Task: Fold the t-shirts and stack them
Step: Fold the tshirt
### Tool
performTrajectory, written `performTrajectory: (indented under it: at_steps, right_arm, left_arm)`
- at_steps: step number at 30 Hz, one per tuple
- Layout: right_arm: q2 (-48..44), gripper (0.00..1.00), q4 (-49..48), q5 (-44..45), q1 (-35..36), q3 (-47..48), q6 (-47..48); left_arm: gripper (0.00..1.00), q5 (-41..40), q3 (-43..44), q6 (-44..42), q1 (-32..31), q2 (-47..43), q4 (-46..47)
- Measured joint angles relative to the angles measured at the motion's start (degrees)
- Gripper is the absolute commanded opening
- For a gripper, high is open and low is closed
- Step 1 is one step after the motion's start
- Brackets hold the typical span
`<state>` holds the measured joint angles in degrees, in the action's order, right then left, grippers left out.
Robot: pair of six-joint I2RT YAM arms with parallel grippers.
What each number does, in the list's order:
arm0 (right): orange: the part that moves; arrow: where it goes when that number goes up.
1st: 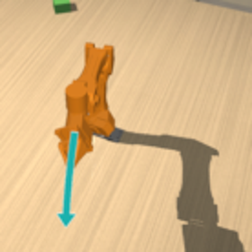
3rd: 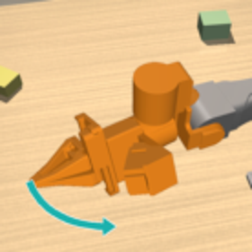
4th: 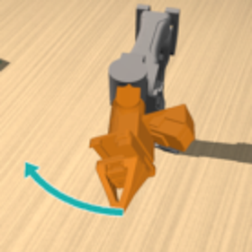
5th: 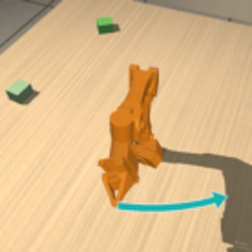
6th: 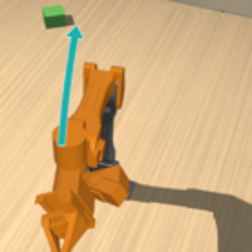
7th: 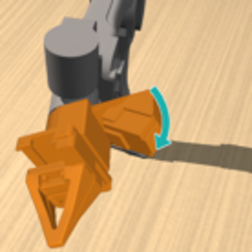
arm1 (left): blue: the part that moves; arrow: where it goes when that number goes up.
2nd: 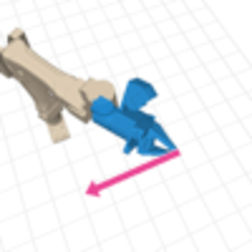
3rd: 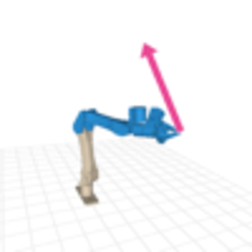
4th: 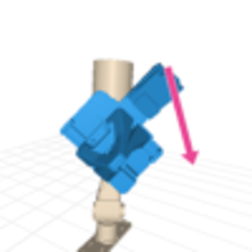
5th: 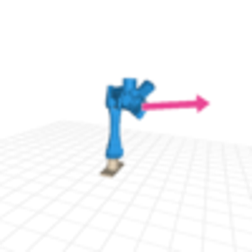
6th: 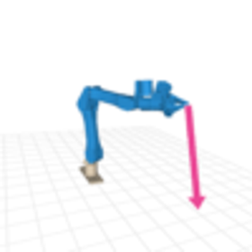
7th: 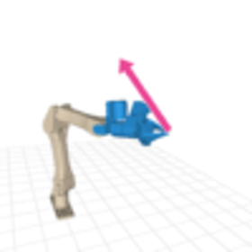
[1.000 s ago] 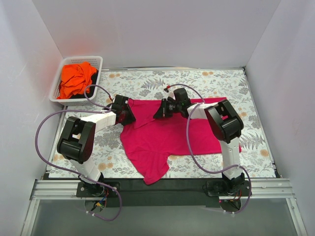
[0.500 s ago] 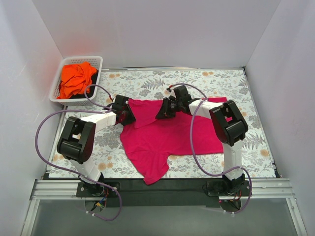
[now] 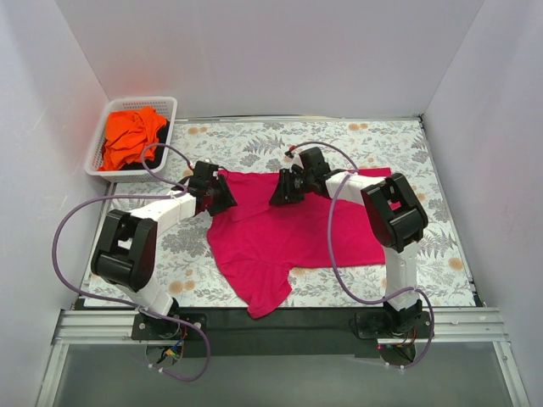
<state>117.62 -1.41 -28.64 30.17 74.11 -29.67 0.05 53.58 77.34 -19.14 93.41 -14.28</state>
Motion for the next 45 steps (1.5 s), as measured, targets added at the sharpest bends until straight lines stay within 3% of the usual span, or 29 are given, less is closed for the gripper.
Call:
performTrajectory:
  at_steps: [17,36,40,45]
  right_arm:
    - [-0.44,0.35,-3.56,-1.86,-1.81,-0.74,6.78]
    - [4.39,0.29,-8.00,-8.33,-1.81,0.15,9.55]
    - [5.38,0.19,-9.25,-9.49,-1.81,0.15,9.42]
    - [5.49,0.07,-9.51,-9.70,-1.81,0.15,8.15]
  left_arm:
    - [0.28,3.63,0.00,0.02,0.00,2.01,-0.76]
    - [0.27,3.65,0.00,0.02,0.00,4.02,-0.76]
    - [0.22,3.63,0.00,0.02,0.00,4.15,-0.76]
    - [0.08,3.28,0.00,0.00,0.00,4.24,-0.98]
